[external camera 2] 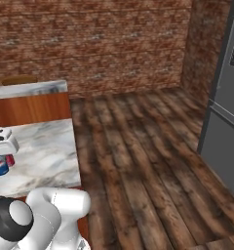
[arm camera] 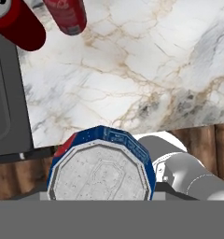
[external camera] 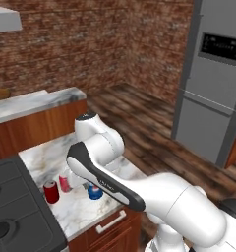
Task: Four empty soda cans are scattered around the kitchen. Gather all the cans and cluster them next to the stove for recycling.
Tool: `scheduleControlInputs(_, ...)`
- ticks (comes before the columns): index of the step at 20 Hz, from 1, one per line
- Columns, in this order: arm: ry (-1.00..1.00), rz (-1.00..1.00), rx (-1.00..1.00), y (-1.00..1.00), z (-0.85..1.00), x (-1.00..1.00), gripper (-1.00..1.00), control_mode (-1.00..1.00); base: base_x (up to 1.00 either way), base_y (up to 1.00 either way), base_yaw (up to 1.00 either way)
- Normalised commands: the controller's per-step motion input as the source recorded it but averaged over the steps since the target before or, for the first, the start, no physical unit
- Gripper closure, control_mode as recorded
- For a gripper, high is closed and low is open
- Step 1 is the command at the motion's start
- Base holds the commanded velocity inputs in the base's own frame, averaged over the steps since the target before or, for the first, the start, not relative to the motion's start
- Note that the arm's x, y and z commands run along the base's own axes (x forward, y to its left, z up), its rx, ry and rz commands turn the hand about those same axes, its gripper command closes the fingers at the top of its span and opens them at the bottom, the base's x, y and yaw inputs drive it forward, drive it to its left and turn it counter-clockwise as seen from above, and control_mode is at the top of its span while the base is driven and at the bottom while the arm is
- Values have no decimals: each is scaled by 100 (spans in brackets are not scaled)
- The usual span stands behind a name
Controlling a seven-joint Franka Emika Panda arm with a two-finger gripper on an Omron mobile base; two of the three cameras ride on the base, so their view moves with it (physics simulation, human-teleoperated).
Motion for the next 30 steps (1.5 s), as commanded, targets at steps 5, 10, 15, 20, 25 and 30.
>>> scheduleControlInputs(5, 0, 0, 0, 0, 0, 0, 100, 100, -7, 90, -2)
scheduleControlInputs(10, 0, 0, 0, 0, 0, 0, 100, 100, -1, 97, -1)
scheduleControlInputs(15, 0, 0, 0, 0, 0, 0, 100, 100, 0, 97, -1)
scheduleControlInputs(20, 0, 0, 0, 0, 0, 0, 100, 100, 1, 52, -3)
scheduleControlInputs(25, 0, 0, 0, 0, 0, 0, 100, 100, 1, 38, -5)
scheduleControlInputs(30, -3, -2, 0, 25, -3, 7, 100, -100, 4, 28, -4)
